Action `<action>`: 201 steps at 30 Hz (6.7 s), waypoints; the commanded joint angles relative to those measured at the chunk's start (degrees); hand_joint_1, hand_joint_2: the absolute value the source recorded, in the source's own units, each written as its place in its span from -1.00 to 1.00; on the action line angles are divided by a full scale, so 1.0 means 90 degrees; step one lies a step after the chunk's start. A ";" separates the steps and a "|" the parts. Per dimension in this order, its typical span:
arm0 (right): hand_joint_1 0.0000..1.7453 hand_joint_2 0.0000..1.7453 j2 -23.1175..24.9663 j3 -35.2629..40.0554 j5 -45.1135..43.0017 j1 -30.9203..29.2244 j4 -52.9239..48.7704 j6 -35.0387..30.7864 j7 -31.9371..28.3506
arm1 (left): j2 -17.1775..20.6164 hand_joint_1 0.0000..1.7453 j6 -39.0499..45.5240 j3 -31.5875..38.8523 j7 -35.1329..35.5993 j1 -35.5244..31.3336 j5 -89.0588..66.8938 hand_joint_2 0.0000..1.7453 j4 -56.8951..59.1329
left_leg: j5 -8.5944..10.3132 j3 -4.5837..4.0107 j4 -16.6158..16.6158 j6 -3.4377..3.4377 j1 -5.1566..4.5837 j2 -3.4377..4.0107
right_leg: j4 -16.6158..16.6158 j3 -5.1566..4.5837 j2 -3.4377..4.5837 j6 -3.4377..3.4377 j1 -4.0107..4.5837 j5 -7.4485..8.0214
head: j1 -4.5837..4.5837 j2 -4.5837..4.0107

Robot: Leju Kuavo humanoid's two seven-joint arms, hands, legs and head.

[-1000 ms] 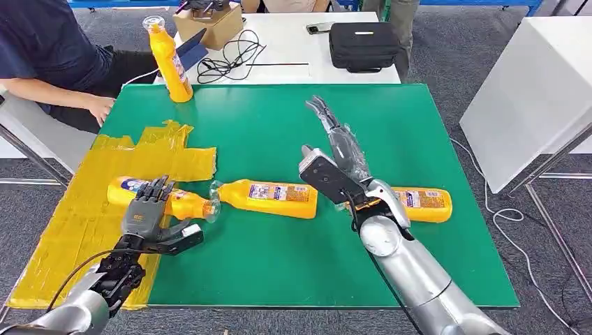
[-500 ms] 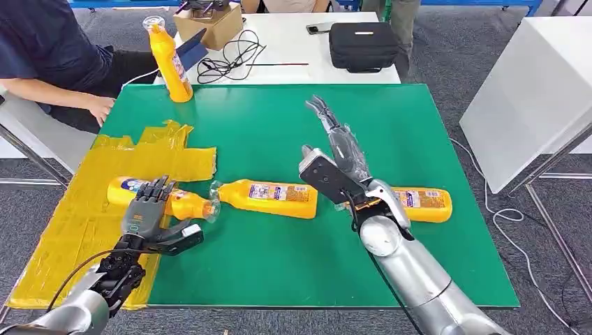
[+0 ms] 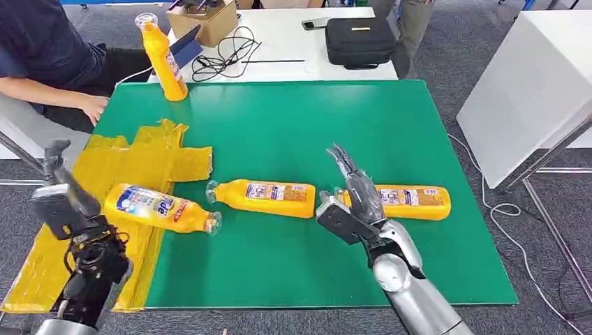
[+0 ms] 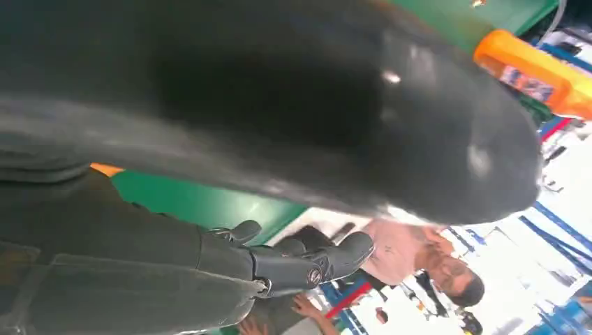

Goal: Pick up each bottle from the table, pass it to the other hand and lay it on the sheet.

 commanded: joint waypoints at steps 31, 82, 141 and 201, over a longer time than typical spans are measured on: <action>-1.00 1.00 0.0313 0.0512 0.0452 -0.1043 0.1419 0.0404 0.0597 | -0.0080 -1.00 -0.0181 -0.0062 0.0012 0.0137 -0.2747 -1.00 -0.1174 | -0.0008 0.0000 0.0003 -0.0003 0.0004 0.0007 | 0.0003 0.0005 0.0002 0.0011 0.0004 -0.0004 | 0.0002 0.0000; -1.00 1.00 0.2059 0.1836 0.3067 -0.2912 0.6214 0.0795 0.2796 | -0.0952 -1.00 -0.0531 -0.0719 0.0037 -0.2045 -0.2514 -1.00 0.0700 | 0.0002 -0.0002 0.0001 -0.0003 0.0004 -0.0020 | 0.0001 0.0005 -0.0026 0.0011 0.0002 -0.0008 | 0.0002 0.0000; 1.00 1.00 0.2482 0.2749 0.2033 -0.3097 0.6596 0.1354 0.2826 | -0.0836 -1.00 -0.0654 0.0014 0.0012 -0.1182 -0.2282 -1.00 -0.0528 | -0.0013 0.0023 0.0003 -0.0004 0.0011 0.0007 | -0.0004 0.0031 -0.0005 0.0019 0.0010 -0.0011 | 0.0002 0.0000; 1.00 1.00 0.1444 -0.0398 0.0478 -0.1760 0.1948 -0.0103 0.0944 | -0.1184 -1.00 -0.3771 0.0451 0.1740 -0.0052 0.0472 1.00 -0.0712 | 0.0004 -0.0031 0.0004 -0.0006 0.0005 -0.0037 | 0.0003 -0.0025 -0.0035 0.0010 0.0002 -0.0007 | 0.0002 0.0000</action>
